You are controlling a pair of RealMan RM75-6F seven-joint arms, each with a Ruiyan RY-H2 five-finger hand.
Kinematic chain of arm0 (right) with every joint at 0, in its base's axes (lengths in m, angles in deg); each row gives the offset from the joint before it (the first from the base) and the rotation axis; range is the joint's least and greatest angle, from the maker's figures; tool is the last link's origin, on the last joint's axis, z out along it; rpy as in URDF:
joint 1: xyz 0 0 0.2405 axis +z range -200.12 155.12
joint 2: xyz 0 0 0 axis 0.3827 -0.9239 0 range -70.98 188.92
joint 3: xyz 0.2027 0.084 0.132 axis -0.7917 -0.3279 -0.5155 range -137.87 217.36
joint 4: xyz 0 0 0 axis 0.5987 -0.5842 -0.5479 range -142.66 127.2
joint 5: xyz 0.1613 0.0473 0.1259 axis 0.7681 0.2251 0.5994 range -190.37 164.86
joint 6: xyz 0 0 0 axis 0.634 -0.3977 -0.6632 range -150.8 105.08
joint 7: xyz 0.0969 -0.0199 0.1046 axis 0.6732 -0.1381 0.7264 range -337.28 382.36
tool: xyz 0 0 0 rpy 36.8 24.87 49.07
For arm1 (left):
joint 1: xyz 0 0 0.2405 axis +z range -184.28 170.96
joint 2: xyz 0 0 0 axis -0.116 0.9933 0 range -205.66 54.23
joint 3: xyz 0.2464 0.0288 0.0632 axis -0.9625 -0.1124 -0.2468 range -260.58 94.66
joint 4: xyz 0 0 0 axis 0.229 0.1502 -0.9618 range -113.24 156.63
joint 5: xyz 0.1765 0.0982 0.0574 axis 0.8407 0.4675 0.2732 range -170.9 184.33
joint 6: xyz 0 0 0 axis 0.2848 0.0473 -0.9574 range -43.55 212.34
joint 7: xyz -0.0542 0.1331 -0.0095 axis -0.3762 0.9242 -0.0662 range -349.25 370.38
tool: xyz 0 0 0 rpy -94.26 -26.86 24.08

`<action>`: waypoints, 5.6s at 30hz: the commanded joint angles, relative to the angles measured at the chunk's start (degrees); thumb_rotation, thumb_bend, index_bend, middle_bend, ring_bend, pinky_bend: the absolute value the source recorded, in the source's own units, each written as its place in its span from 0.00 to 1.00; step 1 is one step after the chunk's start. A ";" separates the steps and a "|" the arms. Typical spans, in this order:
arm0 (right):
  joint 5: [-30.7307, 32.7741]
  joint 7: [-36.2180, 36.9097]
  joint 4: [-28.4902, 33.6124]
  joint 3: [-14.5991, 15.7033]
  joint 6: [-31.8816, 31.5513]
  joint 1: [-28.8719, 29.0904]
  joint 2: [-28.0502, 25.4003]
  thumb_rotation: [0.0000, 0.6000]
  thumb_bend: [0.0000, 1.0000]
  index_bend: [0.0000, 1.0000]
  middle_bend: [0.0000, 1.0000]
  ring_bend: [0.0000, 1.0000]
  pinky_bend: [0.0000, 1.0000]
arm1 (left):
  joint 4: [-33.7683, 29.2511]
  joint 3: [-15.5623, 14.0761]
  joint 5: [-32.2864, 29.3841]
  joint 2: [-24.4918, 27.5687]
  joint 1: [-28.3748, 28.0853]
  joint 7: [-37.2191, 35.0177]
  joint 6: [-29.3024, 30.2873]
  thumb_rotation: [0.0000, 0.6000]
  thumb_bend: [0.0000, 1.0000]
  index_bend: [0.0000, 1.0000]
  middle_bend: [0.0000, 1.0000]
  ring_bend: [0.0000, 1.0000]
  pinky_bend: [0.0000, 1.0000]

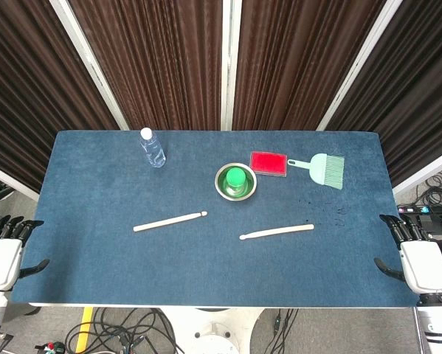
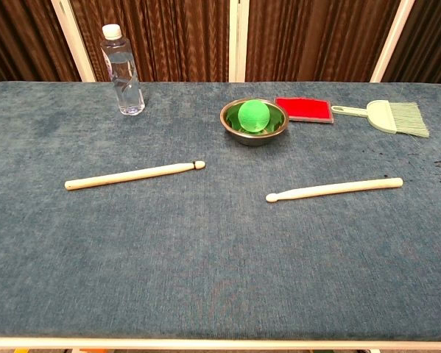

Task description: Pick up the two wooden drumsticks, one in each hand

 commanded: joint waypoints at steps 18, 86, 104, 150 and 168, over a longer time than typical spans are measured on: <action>-1.20 4.48 -3.18 0.12 8.58 5.81 1.42 1.00 0.19 0.13 0.17 0.09 0.25 | -1.03 0.17 -0.30 0.01 -0.30 1.48 -0.53 1.00 0.02 0.24 0.25 0.13 0.11; 1.26 2.04 -39.74 1.55 28.20 27.18 32.18 1.00 0.29 0.46 0.52 0.28 0.43 | 0.84 -0.02 -0.97 0.06 -0.32 -1.22 -1.56 1.00 0.02 0.24 0.25 0.13 0.11; 0.47 5.47 -34.50 0.51 22.76 26.61 27.29 1.00 0.49 0.66 0.64 0.38 0.45 | -0.50 2.74 0.01 0.42 -7.30 -0.18 -8.62 1.00 0.01 0.25 0.25 0.13 0.12; 2.51 10.34 -20.20 -3.76 11.79 21.03 12.31 1.00 0.53 0.68 0.64 0.38 0.46 | 9.65 7.04 -41.28 -29.66 -33.34 36.03 -26.50 0.84 0.23 0.43 0.49 0.63 0.72; 2.76 10.93 -21.38 -3.69 12.29 20.81 12.94 1.00 0.53 0.68 0.64 0.38 0.46 | 11.63 5.76 -43.02 -30.40 -34.96 37.00 -26.98 0.81 0.31 0.46 0.53 0.63 0.72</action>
